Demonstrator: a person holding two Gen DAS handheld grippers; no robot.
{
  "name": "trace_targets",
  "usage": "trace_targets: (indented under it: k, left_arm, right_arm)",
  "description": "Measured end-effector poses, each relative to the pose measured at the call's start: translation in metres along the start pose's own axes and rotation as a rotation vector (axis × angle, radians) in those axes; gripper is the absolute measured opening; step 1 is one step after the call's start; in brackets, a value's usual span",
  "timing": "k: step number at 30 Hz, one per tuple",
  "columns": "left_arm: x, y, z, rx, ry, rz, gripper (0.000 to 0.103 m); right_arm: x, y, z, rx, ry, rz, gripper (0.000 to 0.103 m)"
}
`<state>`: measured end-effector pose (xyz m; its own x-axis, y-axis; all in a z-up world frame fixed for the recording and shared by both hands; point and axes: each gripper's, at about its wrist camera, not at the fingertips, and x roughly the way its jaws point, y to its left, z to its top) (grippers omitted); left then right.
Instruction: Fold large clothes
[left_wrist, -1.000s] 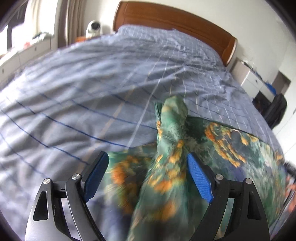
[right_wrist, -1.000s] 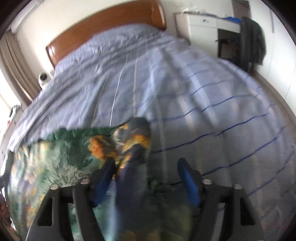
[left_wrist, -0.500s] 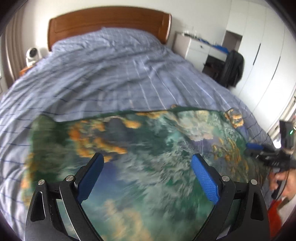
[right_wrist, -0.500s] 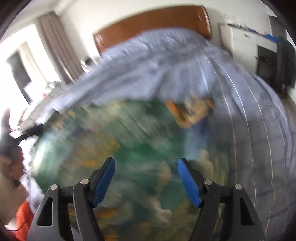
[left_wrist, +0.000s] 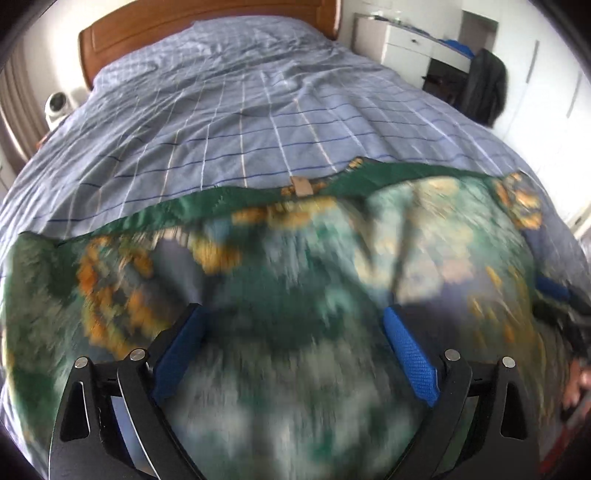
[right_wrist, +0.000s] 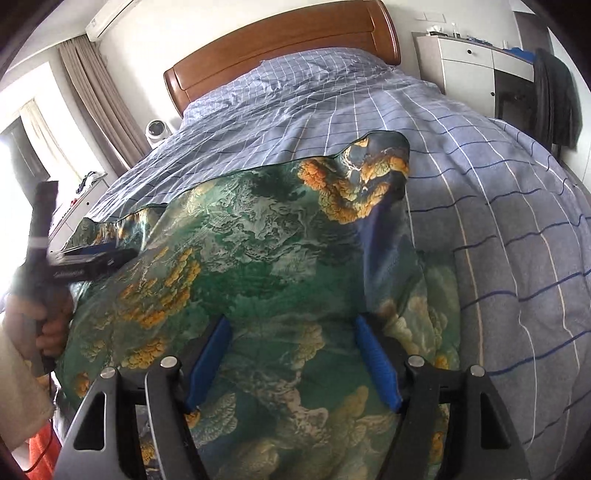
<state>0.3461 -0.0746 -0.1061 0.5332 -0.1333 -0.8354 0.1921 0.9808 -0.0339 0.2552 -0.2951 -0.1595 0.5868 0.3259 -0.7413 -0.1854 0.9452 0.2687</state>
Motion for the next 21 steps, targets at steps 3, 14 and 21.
trace_targets:
  k: [3,14,21]
  left_arm:
    - [-0.026,-0.011,-0.032,0.067,-0.013,-0.01,0.097]
    - [-0.025,-0.012,-0.06,0.076,-0.054,0.044,0.101]
    - [-0.063,-0.032,-0.106,0.135,-0.087,0.034,0.1]
  right_arm:
    - [-0.007,-0.002,-0.002,0.012,-0.002,-0.006,0.072]
    - [-0.041,0.007,-0.015,0.05,-0.013,-0.056,0.072]
    - [-0.105,-0.007,-0.05,0.098,-0.029,-0.031,0.072]
